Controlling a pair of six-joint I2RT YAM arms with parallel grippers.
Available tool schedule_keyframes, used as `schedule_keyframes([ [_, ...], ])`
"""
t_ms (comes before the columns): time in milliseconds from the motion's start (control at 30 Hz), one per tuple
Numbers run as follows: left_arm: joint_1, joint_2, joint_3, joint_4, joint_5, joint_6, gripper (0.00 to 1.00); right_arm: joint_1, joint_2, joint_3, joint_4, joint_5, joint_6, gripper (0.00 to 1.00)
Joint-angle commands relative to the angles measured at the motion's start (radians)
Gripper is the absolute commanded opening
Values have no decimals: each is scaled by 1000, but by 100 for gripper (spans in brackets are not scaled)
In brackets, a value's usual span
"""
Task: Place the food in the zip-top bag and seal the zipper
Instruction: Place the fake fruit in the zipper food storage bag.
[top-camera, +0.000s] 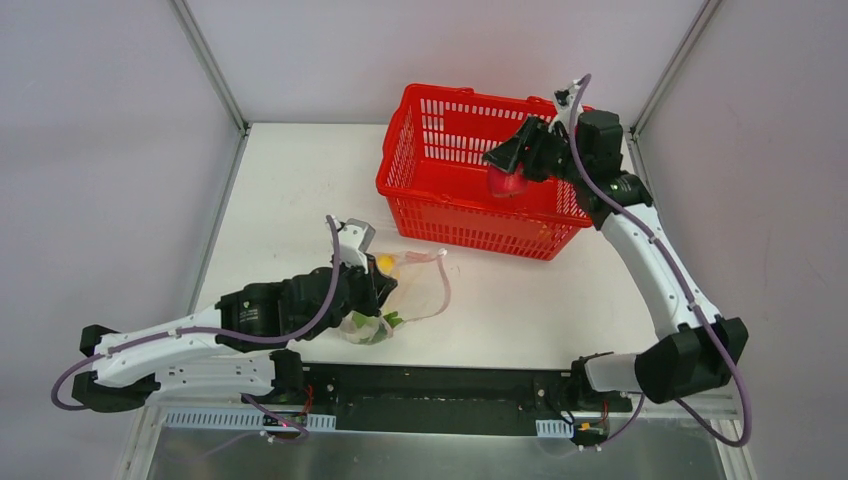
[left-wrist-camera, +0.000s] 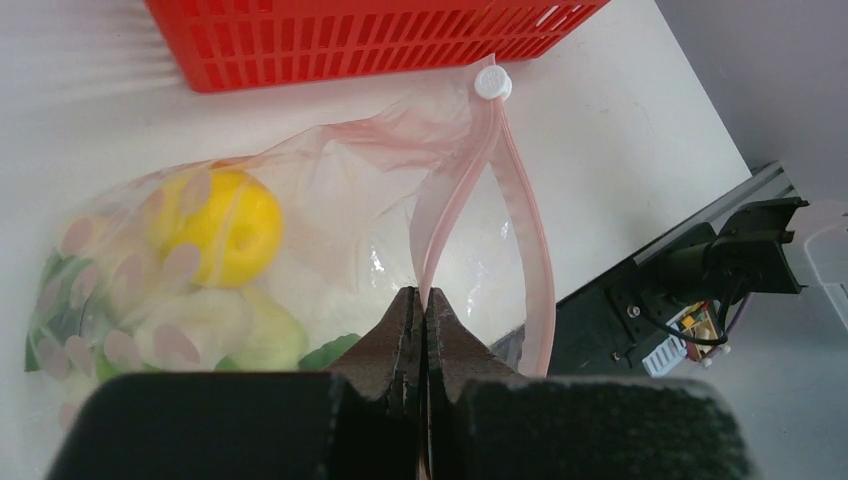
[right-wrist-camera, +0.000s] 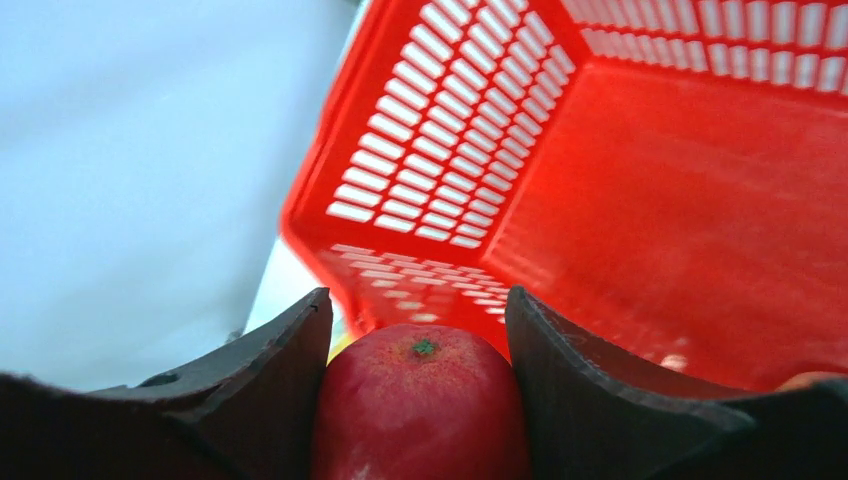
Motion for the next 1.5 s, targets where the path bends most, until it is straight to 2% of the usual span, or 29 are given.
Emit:
schedule_keyframes([
  [0,5,33,47,89,18,24,0,3,-118,-71,129,-201,125,38],
  [167,6,78,56,126,-3,16,0,44,-184,-167,228,-291,223,38],
  [400,7,124,65,180,-7,-11,0,245,-257,-279,230,-226,187,38],
  [667,6,94,92,204,-27,-41,0,481,-340,-415,377,64,200,38],
  [767,6,82,82,239,-18,-53,0,598,-340,-439,417,219,139,37],
  [867,7,56,55,270,-16,-74,0,668,-344,-458,451,332,59,43],
  [1067,7,3,1,304,-66,-90,0,741,-326,-460,490,388,-11,45],
  [1467,7,-30,-22,302,-65,-84,0,760,-300,-453,507,405,-34,67],
])
